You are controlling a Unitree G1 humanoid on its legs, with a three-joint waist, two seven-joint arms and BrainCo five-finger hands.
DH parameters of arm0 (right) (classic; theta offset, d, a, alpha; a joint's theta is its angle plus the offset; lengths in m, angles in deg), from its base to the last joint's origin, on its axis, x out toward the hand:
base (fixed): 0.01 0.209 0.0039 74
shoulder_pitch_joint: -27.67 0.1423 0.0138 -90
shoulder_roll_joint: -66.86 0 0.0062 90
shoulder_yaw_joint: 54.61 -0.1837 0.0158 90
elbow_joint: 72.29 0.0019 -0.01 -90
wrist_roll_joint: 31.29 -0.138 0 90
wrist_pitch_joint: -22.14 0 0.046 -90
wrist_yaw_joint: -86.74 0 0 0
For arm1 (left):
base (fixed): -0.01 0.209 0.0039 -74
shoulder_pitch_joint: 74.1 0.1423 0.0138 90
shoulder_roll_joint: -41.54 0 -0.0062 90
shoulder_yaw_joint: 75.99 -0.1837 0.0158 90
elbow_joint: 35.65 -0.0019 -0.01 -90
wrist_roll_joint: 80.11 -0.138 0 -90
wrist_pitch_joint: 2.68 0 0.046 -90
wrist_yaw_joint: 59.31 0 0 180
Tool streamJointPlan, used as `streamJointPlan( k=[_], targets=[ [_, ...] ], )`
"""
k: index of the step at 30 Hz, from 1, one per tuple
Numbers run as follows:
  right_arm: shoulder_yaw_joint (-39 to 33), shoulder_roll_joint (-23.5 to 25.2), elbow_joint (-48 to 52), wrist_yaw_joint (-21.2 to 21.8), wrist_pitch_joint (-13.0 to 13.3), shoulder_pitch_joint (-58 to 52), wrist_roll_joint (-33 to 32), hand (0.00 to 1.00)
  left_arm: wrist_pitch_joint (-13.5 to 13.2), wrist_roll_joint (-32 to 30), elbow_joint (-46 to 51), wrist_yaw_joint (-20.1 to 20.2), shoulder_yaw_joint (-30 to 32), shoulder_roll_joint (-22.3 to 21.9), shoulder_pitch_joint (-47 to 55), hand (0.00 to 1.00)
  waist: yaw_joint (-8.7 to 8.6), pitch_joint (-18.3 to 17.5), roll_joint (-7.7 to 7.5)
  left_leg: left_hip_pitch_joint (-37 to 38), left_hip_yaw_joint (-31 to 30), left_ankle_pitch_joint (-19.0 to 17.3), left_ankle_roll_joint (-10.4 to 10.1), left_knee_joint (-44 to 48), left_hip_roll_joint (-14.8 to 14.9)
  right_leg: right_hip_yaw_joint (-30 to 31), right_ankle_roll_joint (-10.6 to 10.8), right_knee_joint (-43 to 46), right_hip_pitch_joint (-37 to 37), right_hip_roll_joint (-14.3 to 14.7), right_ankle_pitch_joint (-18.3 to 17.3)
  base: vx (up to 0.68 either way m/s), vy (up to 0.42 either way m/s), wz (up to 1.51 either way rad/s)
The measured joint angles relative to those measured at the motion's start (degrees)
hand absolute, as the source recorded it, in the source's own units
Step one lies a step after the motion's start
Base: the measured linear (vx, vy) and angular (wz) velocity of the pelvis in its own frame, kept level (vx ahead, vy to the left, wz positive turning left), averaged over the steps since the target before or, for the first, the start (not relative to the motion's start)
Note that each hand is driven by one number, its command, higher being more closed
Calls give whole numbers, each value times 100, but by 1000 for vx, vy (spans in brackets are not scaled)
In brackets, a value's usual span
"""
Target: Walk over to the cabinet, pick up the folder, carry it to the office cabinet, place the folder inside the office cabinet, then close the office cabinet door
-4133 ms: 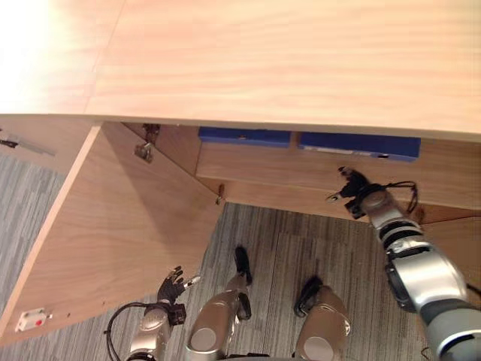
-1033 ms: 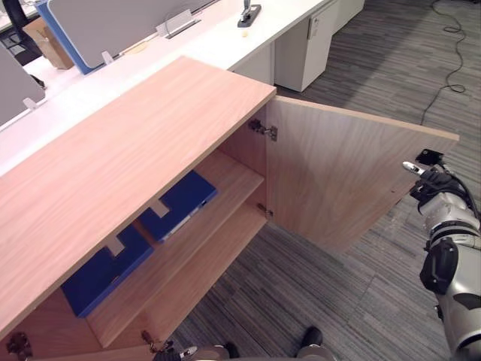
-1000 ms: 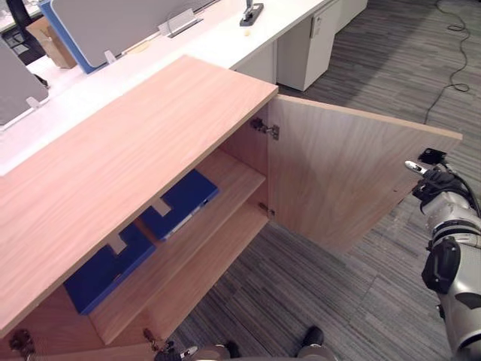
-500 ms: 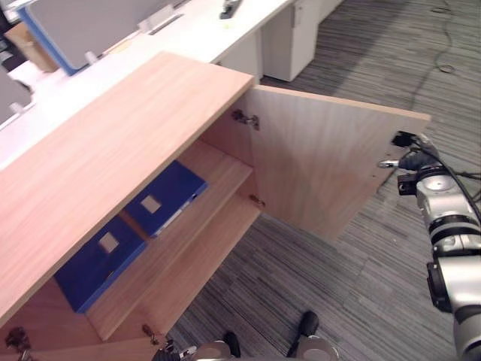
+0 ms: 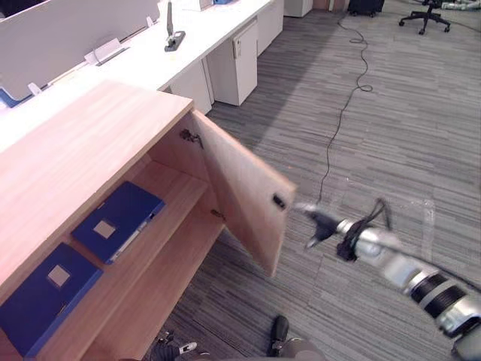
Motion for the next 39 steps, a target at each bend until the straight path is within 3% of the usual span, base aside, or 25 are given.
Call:
streamJointPlan(
  k=[4,7,11,20,23,25,27,28,31,32,36,37,38,39],
  targets=[
    [1183,550,15,814,197,-907,346,0,29,-57,-85,-15,255,-30,-114,0,146,-50,-46,-149,-50,-137,36,9,-2,-34,3,0,-46,-8,3,-44,17,20],
    [1357,613,-90,1087,290,-1285,664,0,99,-181,-285,-26,508,-8,-33,0,120,-64,-147,-154,-42,-172,58,-30,-86,-21,16,1,-86,-70,12,-30,60,-8],
    [1341,787,-392,1079,371,-1292,1131,0,134,-198,-312,-50,506,65,-18,0,127,-165,-361,-153,-1,-171,57,-106,-106,-5,17,0,-151,-76,12,2,6,-7],
    [1194,1395,-959,836,388,-1263,1359,0,132,-225,-403,-104,498,32,-196,0,196,-194,-375,-151,-49,-170,55,-151,-84,-8,15,1,-160,-40,12,62,-23,1],
    [365,1846,-1400,549,283,-1272,1353,0,130,-226,-484,-169,499,32,-241,0,206,-194,-376,-152,-72,-166,48,-144,-88,-16,16,2,-145,-46,12,71,2,3],
    [-1108,2186,-1549,10,105,-1385,1274,0,130,-226,-524,-220,503,15,-241,0,212,-196,-375,-150,-103,-156,32,-143,-101,-45,16,3,-114,-71,13,83,18,13],
    [-1912,2331,-1562,-270,17,-1456,1204,0,131,-226,-532,-235,511,8,-223,0,218,-199,-370,-137,-125,-143,11,-143,-103,-48,16,3,-78,-79,13,91,36,17],
    [-2899,2524,-1561,-672,-85,-1541,1096,0,129,-228,-602,-279,583,-37,-215,0,220,-254,-363,-132,-133,-116,-32,-147,-106,-48,22,4,-60,-91,19,109,55,14],
    [-4449,2890,-1569,-1440,-233,-1685,1038,0,137,-229,-709,-389,784,-127,-152,0,200,-342,-357,-33,-128,-110,-47,-209,-148,-42,82,32,12,-126,65,121,72,7],
    [-5291,3144,-1631,-1940,-278,-1741,874,0,145,-229,-742,-469,898,-173,-141,0,163,-359,-343,57,-128,-110,-45,-276,-188,-41,107,35,67,-159,86,129,102,7],
    [-7460,3678,-2440,-3612,-460,-1841,-398,0,186,-225,-746,-797,1075,-287,-153,0,109,-454,-277,171,-114,-149,-84,-309,-298,-15,132,36,158,-264,114,128,123,2],
    [-7853,3816,-2745,-3997,-446,-1934,-1234,0,200,-224,-746,-908,1206,-381,-188,0,107,-474,-259,194,-115,-154,-83,-317,-337,-24,111,38,179,-306,149,128,125,5],
    [-8006,3899,-2923,-4140,-438,-1976,-1537,0,207,-224,-746,-943,1285,-417,-225,0,108,-468,-252,223,-116,-154,-82,-330,-359,-30,111,38,206,-329,151,124,124,10],
    [-8161,4062,-3329,-4326,-343,-2085,-2246,0,231,-224,-742,-1000,1405,-476,-275,0,109,-464,-237,298,-109,-153,-82,-337,-390,-52,121,39,295,-370,154,106,120,11]
  ],
)
